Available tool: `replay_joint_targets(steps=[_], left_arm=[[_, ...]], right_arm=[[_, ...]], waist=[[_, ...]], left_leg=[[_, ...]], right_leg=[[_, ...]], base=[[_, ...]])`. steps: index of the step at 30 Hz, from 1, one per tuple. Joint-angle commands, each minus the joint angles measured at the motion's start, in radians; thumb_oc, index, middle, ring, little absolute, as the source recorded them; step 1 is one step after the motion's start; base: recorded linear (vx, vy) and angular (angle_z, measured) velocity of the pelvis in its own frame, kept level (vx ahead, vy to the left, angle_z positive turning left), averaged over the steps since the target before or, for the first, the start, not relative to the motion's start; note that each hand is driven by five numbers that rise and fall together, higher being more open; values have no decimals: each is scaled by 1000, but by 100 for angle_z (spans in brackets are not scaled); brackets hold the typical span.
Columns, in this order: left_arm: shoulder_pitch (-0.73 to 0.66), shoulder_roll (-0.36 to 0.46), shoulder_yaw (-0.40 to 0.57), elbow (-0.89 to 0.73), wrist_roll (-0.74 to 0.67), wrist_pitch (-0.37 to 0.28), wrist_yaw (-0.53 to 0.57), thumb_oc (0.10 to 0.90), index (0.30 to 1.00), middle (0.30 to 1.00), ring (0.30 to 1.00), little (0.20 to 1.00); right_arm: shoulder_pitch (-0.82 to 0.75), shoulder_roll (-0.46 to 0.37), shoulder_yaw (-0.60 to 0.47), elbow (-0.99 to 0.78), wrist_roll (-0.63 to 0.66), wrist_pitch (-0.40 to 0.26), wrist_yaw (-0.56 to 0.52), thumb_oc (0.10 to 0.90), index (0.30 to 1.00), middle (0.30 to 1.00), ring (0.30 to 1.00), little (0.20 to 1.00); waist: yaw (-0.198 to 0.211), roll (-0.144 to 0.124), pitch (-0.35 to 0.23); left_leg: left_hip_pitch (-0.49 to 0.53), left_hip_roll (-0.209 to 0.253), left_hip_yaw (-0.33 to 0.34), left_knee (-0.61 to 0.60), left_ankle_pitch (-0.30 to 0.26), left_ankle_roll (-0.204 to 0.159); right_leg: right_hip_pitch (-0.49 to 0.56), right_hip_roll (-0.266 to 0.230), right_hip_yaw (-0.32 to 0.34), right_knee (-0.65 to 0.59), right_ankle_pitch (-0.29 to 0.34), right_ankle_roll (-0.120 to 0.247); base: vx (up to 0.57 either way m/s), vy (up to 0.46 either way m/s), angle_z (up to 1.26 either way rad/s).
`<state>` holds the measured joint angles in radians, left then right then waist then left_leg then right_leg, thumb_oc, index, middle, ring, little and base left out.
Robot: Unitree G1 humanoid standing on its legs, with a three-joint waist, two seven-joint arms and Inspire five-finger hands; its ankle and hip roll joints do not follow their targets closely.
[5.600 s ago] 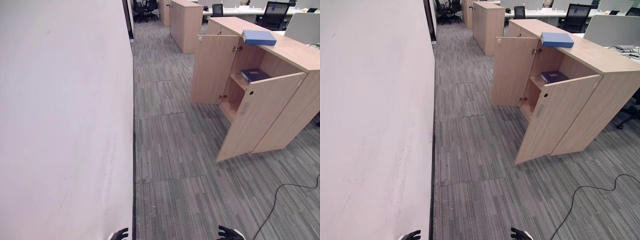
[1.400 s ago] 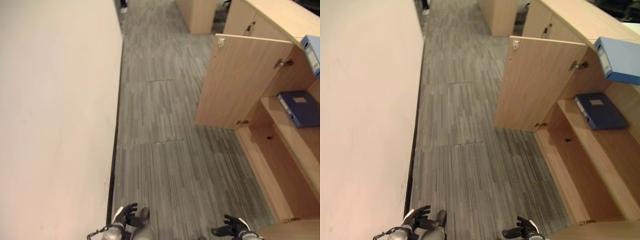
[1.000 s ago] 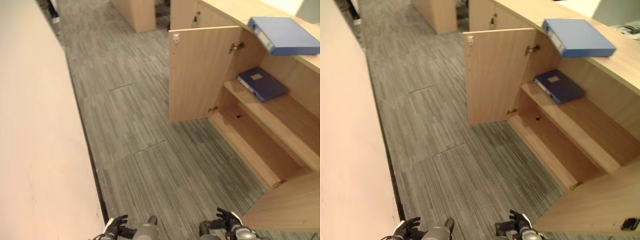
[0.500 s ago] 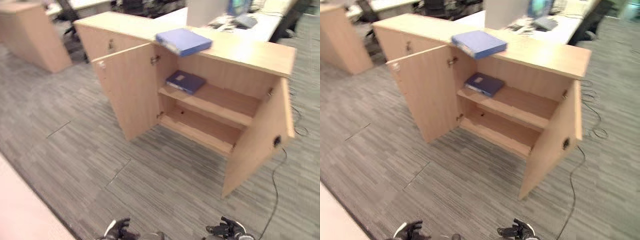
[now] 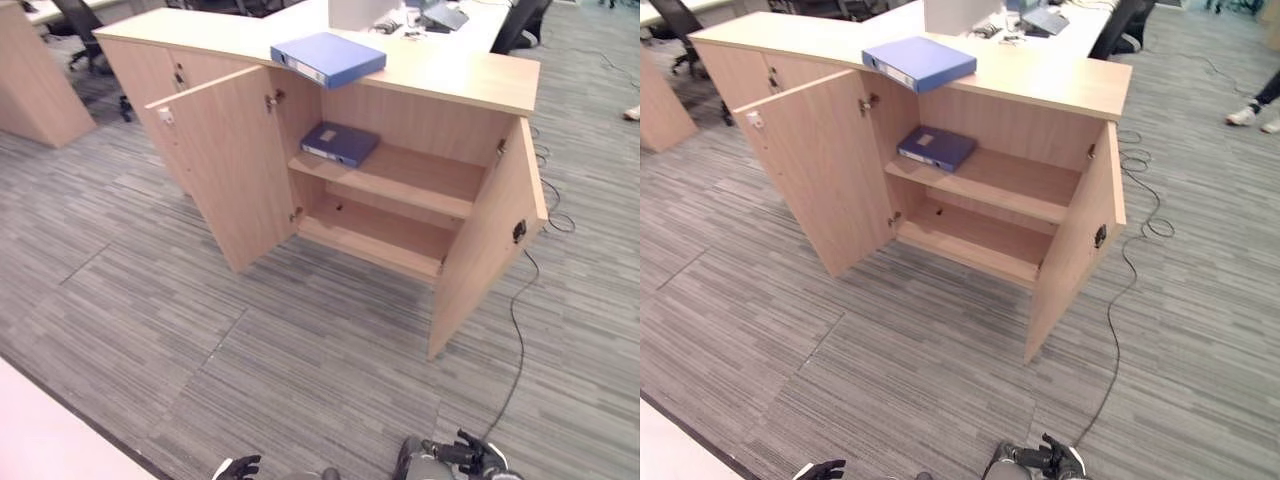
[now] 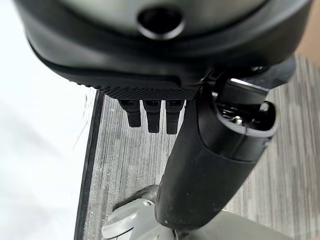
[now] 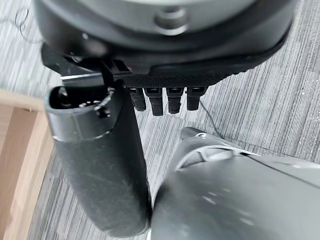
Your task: Put the empty folder in the office cabinet
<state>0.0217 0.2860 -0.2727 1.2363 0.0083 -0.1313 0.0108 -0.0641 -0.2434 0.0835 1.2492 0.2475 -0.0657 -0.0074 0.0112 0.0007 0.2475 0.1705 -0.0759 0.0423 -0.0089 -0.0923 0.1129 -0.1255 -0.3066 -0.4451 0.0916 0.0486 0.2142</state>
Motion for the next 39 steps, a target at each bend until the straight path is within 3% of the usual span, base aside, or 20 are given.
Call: replay_joint_targets(steps=[1,2,3,4,6,7,8,10,12,13,15,16,18,19,23,27,30,34,36,39], left_arm=[[-58,3,-24,-32,42,-48,-6,800,900,900,900,900],[-57,2,-25,-32,42,-48,-6,800,900,900,900,900],[-68,-7,-36,-28,46,-49,-5,800,900,900,900,900],[-70,-4,-38,-30,45,-50,-6,800,900,900,900,900],[-79,-1,-43,-33,41,-51,-5,800,900,900,900,900],[-80,0,-43,-33,41,-51,-5,800,900,900,900,900],[-80,4,-43,-31,26,-49,-5,800,900,900,900,900],[-98,12,-36,-41,0,-44,1,800,900,900,900,900],[-109,18,-31,-42,-8,-42,7,800,900,900,900,900],[-124,29,-25,-41,-14,-37,19,800,900,900,900,900],[-124,32,-21,-43,-22,-38,18,800,900,900,900,900],[-117,38,-9,-49,-31,-39,19,800,900,900,900,900],[-113,41,-10,-55,-29,-39,21,800,900,900,900,900],[-104,40,-15,-57,-27,-40,23,800,900,900,900,900],[-100,50,-13,-56,-53,-37,34,800,900,900,900,900],[-107,60,-2,-54,-72,-39,42,800,900,900,900,900],[-83,73,31,-20,-77,-37,51,800,900,900,900,900],[-61,69,39,0,-66,-33,44,800,900,900,900,900],[-47,71,35,5,-52,-31,37,800,900,900,900,900],[-49,78,21,0,-37,-31,33,800,900,900,900,900]], right_arm=[[71,-44,40,33,-33,10,-13,800,900,900,900,900],[72,-45,40,32,-33,10,-13,800,900,900,900,900],[83,-46,31,29,-23,5,-9,800,900,900,900,900],[87,-47,28,28,-19,4,-5,800,900,900,900,900],[91,-52,28,30,-9,1,-1,800,900,900,900,900],[90,-51,28,30,-9,1,-1,800,900,900,900,900],[85,-52,47,30,-13,0,2,800,900,900,900,900],[69,-55,70,17,-20,-2,-3,800,900,900,900,900],[57,-52,86,8,-27,-2,-2,800,900,900,900,900],[36,-54,107,-3,-34,-3,-3,800,900,900,900,900],[29,-55,113,-5,-32,-4,-4,800,900,900,900,900],[14,-55,123,-13,-19,-13,-11,800,900,900,900,900],[11,-55,125,-17,-14,-18,-13,800,900,900,900,900],[-4,-58,133,-23,-11,-21,-14,800,900,900,900,900],[-25,-66,149,-27,-13,-28,-20,800,900,900,900,900],[-38,-69,149,-28,-2,-29,-24,800,900,900,900,900],[-46,-66,169,-15,-17,-29,-22,800,900,900,900,900],[-46,-57,170,2,-35,-21,-12,800,900,900,900,900],[-40,-46,160,1,-38,-19,-8,800,900,900,900,900],[-28,-34,135,3,-35,-16,-9,800,900,900,900,900]], waist=[[-42,-1,-6],[-46,0,-7],[-79,23,-20],[-91,20,-25],[-111,38,-30],[-114,34,-32],[-120,46,-27],[-102,16,3],[-93,-2,13],[-80,-31,29],[-68,-31,30],[-51,-45,25],[-36,-40,30],[-21,-26,34],[23,15,58],[37,24,83],[86,19,71],[113,15,46],[124,-1,34],[123,-19,32]], left_leg=[[140,8,-80,-78,-116,-124],[139,10,-84,-78,-117,-124],[167,31,-116,-69,-142,-140],[165,30,-125,-58,-146,-143],[167,64,-125,11,-170,-172],[163,60,-128,11,-166,-171],[113,98,-106,153,-105,-223],[-10,73,-120,386,-8,-267],[-61,63,-112,481,12,-281],[-143,97,-52,565,50,-292],[-169,133,-11,576,49,-280],[-206,219,45,486,52,-249],[-193,257,67,423,42,-237],[-199,300,56,286,66,-227],[-245,386,-140,70,207,-243],[-279,441,-220,-17,233,-252],[-336,499,-369,-40,243,-269],[-349,483,-417,-2,232,-281],[-360,441,-454,68,215,-291],[-381,391,-426,127,186,-290]], right_leg=[[29,10,50,-133,145,7],[31,10,46,-134,145,7],[30,29,101,-118,144,5],[21,29,123,-109,138,1],[26,65,148,-81,93,-27],[23,60,147,-81,94,-26],[45,97,142,-67,42,-65],[76,91,146,-61,19,-93],[88,88,142,-55,4,-106],[114,90,139,-45,-36,-125],[121,101,139,-37,-55,-136],[149,115,142,-31,-95,-140],[165,129,159,-24,-111,-140],[176,152,185,1,-146,-131],[197,218,260,112,-240,-122],[186,228,314,241,-332,-118],[168,236,422,356,-438,-97],[175,218,461,363,-464,-73],[193,186,485,343,-432,-41],[225,133,482,302,-371,1]], base=[[371,27,15],[579,-30,77],[424,-61,101],[551,-97,130],[303,-92,108],[296,-125,94],[226,-121,77],[229,-167,28],[150,-141,-30],[192,-125,-38],[242,-60,-28],[232,21,-29],[323,83,-29],[401,190,-37],[322,208,-70],[233,235,-45],[368,409,-68],[303,409,-57],[346,504,-20],[224,500,-22]])
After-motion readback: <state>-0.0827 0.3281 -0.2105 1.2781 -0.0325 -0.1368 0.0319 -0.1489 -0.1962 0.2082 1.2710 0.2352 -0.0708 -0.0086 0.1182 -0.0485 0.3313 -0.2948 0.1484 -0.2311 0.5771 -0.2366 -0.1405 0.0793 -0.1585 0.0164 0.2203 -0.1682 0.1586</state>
